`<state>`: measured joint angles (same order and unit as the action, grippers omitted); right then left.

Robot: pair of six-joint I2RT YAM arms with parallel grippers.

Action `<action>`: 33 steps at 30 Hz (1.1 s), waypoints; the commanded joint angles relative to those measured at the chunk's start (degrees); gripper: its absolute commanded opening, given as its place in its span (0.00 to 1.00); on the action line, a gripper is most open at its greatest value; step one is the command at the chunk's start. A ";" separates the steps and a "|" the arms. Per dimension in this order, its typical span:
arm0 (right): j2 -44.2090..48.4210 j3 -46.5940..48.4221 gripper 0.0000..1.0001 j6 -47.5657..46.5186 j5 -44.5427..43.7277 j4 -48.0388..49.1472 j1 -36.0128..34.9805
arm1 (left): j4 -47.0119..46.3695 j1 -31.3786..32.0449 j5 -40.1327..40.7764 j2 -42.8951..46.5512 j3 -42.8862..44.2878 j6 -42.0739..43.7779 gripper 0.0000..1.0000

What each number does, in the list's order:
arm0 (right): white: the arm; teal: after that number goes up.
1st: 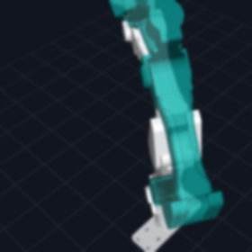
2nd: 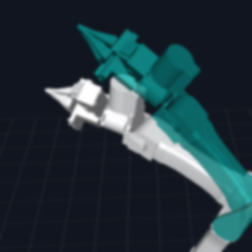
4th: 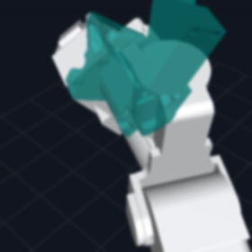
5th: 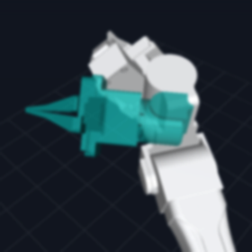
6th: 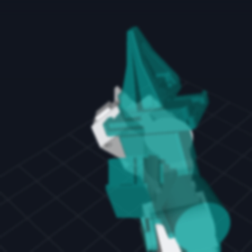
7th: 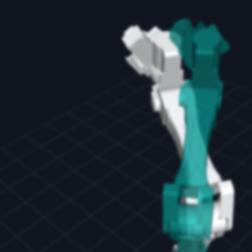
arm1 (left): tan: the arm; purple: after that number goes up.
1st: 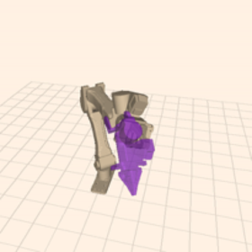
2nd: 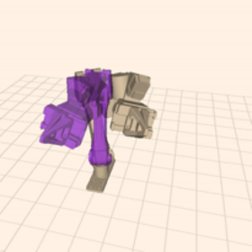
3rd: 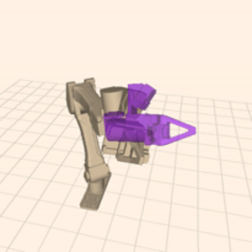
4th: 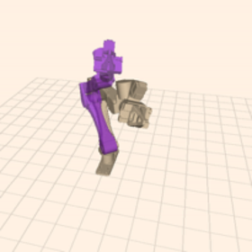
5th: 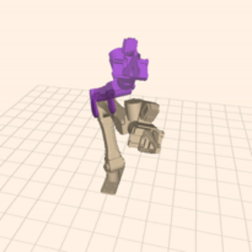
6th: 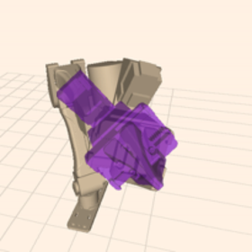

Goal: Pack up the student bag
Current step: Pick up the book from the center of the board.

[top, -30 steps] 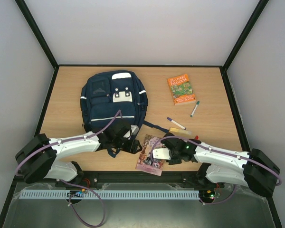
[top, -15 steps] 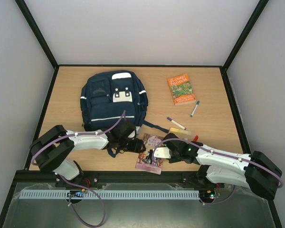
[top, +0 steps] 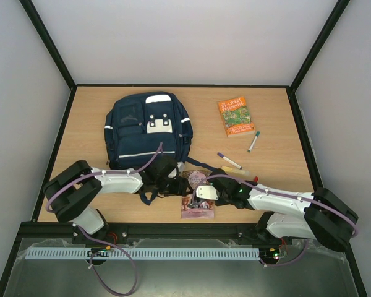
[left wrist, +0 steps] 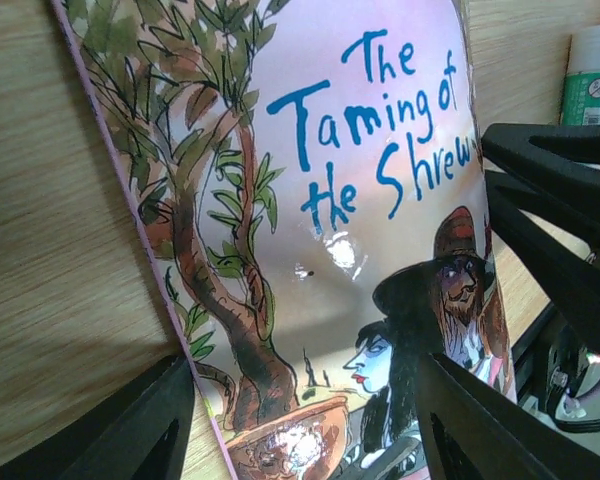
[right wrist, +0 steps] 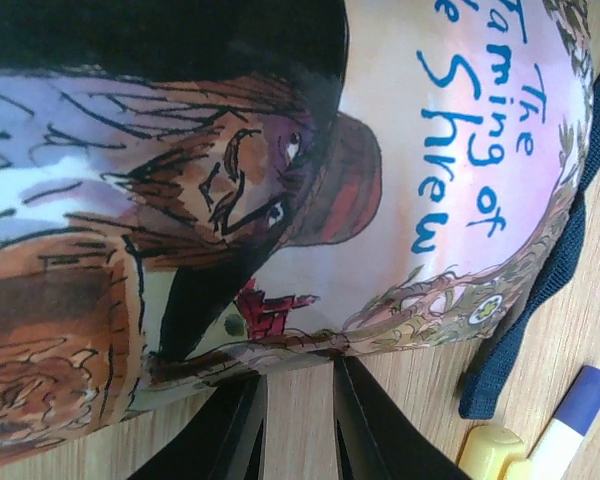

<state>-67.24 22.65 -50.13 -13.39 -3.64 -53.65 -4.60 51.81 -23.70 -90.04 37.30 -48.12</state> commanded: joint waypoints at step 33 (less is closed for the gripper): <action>-4.43 -2.18 0.22 4.91 4.42 -1.76 -0.12 | -26.87 0.40 0.67 13.82 -9.38 -5.59 0.52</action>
<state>-68.64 22.76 -46.00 -14.28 -1.63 -53.52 -22.11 51.79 -19.66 -77.76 28.42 -56.53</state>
